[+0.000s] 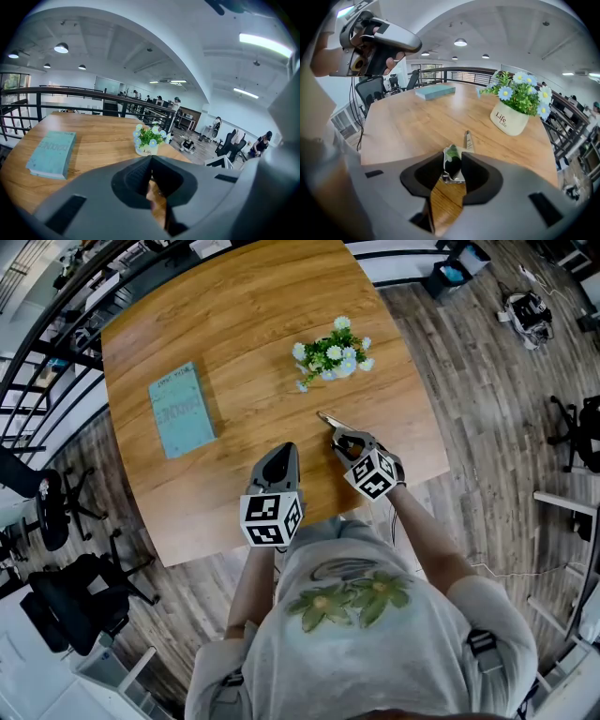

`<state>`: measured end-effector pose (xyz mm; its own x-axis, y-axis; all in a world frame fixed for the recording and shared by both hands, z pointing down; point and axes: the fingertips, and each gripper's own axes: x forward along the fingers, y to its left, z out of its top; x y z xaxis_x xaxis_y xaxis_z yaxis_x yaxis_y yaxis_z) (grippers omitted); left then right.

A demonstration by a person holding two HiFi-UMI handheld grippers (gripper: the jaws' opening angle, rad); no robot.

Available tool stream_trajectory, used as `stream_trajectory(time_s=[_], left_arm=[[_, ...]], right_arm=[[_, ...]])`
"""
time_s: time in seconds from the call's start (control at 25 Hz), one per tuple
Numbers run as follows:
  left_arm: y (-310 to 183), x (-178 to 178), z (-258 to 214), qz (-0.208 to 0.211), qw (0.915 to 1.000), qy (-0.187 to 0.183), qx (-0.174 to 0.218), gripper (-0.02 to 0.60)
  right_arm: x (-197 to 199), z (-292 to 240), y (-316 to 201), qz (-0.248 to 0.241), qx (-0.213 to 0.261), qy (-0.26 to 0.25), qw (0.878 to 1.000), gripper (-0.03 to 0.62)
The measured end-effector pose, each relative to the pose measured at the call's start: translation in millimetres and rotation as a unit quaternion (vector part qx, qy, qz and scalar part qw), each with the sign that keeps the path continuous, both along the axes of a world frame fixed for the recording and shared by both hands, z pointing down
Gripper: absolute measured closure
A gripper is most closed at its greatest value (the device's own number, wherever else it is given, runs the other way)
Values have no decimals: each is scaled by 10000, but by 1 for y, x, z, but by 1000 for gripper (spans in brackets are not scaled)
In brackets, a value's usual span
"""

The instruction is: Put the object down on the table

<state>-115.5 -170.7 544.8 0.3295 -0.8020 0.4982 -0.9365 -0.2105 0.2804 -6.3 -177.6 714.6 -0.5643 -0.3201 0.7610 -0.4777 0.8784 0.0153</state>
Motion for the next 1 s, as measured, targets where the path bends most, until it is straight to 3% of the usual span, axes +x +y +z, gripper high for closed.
stream_trajectory(time_s=[0.28,0.4,0.56,0.76,1.0], left_arm=[[6,0,5,-16,10000,59,-4,566],[10,5,8,16,9999,117,-10,566],[17,13,13,84,9998,156,-10,566],[28,25,2,148,9995,258,111,566],[43,37,-19,167,9985,422,320,566]], right_arm=[[-1,0,-1,13,-4,-27,10000,468],[-1,-9,-1,107,-104,-273,9995,468],[-1,-42,-7,353,112,-765,9964,468],[9,-95,-5,770,465,-1257,9880,523],[24,-152,7,1381,878,-1859,9689,585]])
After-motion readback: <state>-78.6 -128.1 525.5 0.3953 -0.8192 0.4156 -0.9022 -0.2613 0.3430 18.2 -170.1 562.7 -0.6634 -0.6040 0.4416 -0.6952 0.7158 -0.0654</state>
